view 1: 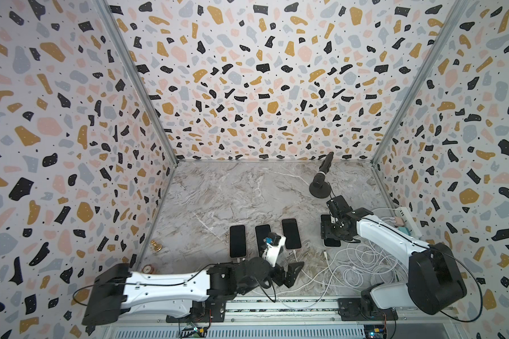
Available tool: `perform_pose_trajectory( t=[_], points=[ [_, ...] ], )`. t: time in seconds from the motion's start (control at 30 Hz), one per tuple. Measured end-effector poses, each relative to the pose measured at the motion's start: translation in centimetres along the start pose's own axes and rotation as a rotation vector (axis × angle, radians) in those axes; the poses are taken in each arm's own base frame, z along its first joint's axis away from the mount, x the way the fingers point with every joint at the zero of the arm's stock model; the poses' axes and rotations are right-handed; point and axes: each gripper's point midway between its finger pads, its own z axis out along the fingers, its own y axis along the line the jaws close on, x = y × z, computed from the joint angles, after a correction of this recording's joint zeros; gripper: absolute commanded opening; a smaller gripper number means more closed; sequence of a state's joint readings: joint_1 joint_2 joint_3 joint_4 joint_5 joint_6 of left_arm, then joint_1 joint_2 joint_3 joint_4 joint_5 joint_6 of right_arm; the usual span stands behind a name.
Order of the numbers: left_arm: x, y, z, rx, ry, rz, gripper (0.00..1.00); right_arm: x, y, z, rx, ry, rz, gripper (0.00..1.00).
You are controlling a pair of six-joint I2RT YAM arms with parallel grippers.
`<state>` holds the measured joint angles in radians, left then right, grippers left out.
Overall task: Unplug the charging cable from the phone
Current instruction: Place the phone at the center of the board.
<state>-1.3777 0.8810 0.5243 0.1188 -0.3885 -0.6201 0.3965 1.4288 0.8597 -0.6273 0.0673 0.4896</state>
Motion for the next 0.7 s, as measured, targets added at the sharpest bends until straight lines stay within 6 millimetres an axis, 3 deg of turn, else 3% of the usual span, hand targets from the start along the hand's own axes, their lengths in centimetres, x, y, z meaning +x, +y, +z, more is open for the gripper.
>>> perform_pose_trajectory(
  t=[0.1,0.2,0.43,0.47,0.53,0.57,0.7],
  points=[
    [-1.9,2.1,-3.5,-0.058,-0.058,-0.009,1.0,0.1,0.1,1.5,0.009,0.032,-0.001,0.33],
    [-2.4,4.4,-5.8,-0.133,-0.082,-0.019,1.0,0.1,0.5,2.5,-0.008,0.04,0.002,0.34],
    [-0.1,7.7,-6.9,-0.265,-0.015,0.001,1.0,1.0,1.8,3.4,-0.056,0.034,-0.006,0.41],
    [0.3,8.0,-6.8,-0.279,-0.001,0.005,0.99,1.0,2.0,3.4,-0.057,0.031,-0.009,0.52],
    [0.9,8.4,-6.6,-0.299,0.021,0.009,1.0,1.0,2.2,3.4,-0.056,0.029,-0.014,0.86],
    [1.2,8.5,-6.5,-0.308,0.031,0.012,1.0,1.0,2.1,3.4,-0.052,0.028,-0.011,0.98],
    [1.8,8.9,-6.3,-0.332,0.053,0.011,1.0,1.0,1.9,3.3,-0.037,0.022,-0.014,1.0]
  ],
)
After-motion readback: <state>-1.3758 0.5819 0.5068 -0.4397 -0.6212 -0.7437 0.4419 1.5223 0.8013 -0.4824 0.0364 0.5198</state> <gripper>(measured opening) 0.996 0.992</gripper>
